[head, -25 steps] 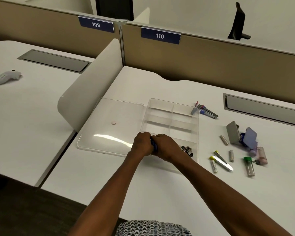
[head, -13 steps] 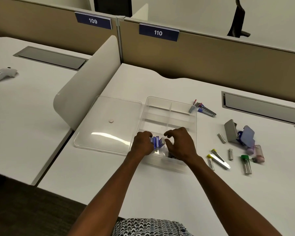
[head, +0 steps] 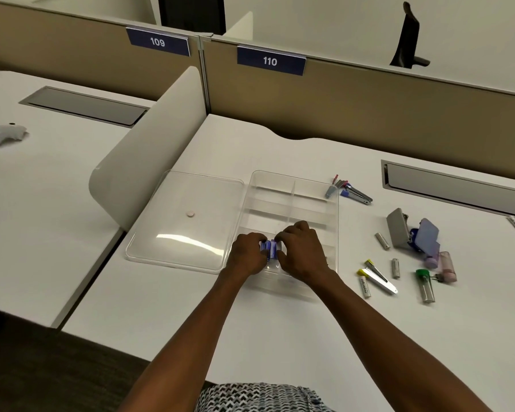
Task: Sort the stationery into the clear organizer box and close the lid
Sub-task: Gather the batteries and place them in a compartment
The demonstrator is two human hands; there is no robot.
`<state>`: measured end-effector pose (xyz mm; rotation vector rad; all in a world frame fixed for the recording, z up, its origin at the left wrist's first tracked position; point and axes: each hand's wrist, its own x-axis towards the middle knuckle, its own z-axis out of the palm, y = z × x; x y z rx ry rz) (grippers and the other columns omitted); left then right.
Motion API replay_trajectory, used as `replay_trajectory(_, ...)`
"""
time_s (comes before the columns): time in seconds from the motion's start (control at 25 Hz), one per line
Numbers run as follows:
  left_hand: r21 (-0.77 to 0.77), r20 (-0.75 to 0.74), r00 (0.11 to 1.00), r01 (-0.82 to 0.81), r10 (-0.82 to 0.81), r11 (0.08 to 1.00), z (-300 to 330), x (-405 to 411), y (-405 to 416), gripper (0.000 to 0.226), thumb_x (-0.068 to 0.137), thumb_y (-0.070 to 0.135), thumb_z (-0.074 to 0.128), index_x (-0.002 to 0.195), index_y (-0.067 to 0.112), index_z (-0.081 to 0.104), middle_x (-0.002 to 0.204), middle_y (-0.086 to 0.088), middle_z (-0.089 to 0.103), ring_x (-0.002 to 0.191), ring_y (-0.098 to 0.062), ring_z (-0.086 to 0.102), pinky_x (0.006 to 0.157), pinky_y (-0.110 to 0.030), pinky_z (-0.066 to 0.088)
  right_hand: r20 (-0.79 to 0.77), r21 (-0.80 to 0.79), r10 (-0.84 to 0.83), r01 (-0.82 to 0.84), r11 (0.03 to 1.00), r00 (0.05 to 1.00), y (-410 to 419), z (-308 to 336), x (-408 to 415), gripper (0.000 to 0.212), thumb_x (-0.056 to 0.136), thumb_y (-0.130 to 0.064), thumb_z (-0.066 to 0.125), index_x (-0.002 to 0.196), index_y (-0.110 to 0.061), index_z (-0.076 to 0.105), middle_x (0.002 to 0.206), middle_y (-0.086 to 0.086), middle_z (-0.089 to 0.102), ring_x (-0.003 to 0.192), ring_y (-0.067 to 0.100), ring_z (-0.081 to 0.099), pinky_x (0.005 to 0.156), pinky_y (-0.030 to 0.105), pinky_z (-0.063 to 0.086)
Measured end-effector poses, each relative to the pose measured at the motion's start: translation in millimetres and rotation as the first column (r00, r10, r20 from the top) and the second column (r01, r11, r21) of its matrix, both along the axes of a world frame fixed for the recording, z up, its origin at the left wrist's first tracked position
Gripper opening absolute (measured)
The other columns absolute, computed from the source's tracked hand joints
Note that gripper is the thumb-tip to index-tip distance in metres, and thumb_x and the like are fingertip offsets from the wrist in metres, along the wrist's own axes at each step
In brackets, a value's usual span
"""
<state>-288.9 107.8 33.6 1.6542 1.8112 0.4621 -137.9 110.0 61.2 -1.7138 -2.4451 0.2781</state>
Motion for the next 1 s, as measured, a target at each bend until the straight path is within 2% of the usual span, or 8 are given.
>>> replay_trajectory(0.2,0.001,-0.016,1.0,-0.019,0.019,1.0,0.1,1.4,-1.7,0.04,0.082,0.024,0.077,0.119,0.013,0.067,0.114,-0.011,0.07,0.101,-0.028,0.066,0.091,-0.037,0.054,0.017,0.012,0.003,-0.004,1.0,1.0,4.5,1.2,-0.6,0.02,0.087,-0.024,0.06,0.1,-0.019,0.074,0.09,-0.001,0.075,0.106,0.025,0.052,0.081,0.036,0.043)
replay_trajectory(0.4,0.0,-0.015,0.998,-0.056,0.056,0.998,-0.7,2.7,-2.1,0.046,0.08,0.025,0.079,0.121,0.013,0.064,0.114,-0.011,0.07,0.1,-0.027,0.067,0.088,-0.035,0.055,0.002,0.038,0.003,-0.003,0.999,1.0,6.5,2.1,0.1,0.022,0.088,-0.026,0.066,0.106,-0.018,0.075,0.104,0.001,0.074,0.111,0.026,0.052,0.085,0.036,0.043)
replay_trajectory(0.64,0.016,-0.008,0.997,-0.07,0.071,0.997,-2.8,4.1,-1.4,0.042,0.083,0.024,0.074,0.121,0.011,0.065,0.114,-0.013,0.07,0.103,-0.029,0.066,0.089,-0.036,0.054,-0.077,0.072,-0.04,0.046,0.996,0.996,-3.5,-4.0,8.7,0.019,0.082,-0.016,0.067,0.097,-0.015,0.079,0.098,0.005,0.073,0.103,0.03,0.055,0.078,0.04,0.048)
replay_trajectory(0.76,0.006,-0.001,0.998,-0.068,0.068,0.998,-3.1,6.0,2.0,0.04,0.086,0.024,0.073,0.122,0.009,0.064,0.117,-0.012,0.069,0.105,-0.027,0.066,0.09,-0.035,0.055,-0.042,0.055,0.041,-0.038,0.998,0.998,-7.8,-6.5,12.7,0.031,0.077,-0.008,0.067,0.106,-0.014,0.078,0.121,0.011,0.066,0.121,0.038,0.05,0.087,0.044,0.048)
replay_trajectory(0.88,0.012,-0.01,0.998,-0.06,0.06,0.998,-4.6,5.3,1.6,0.043,0.084,0.023,0.075,0.123,0.009,0.064,0.118,-0.013,0.068,0.106,-0.027,0.065,0.091,-0.035,0.055,0.062,0.012,0.067,-0.068,0.998,0.996,-10.3,-10.2,15.8,0.045,0.078,-0.01,0.064,0.122,-0.02,0.071,0.151,0.016,0.041,0.143,0.041,0.028,0.106,0.049,0.036)
replay_trajectory(1.0,0.024,-0.041,0.998,-0.055,0.056,0.998,-6.2,4.0,0.9,0.045,0.083,0.023,0.076,0.124,0.011,0.064,0.118,-0.012,0.068,0.106,-0.028,0.065,0.089,-0.034,0.054,0.073,-0.001,0.064,-0.064,0.998,0.995,-11.2,-13.6,16.1,0.043,0.084,-0.011,0.061,0.125,-0.02,0.069,0.159,0.017,0.03,0.149,0.04,0.017,0.112,0.05,0.028)
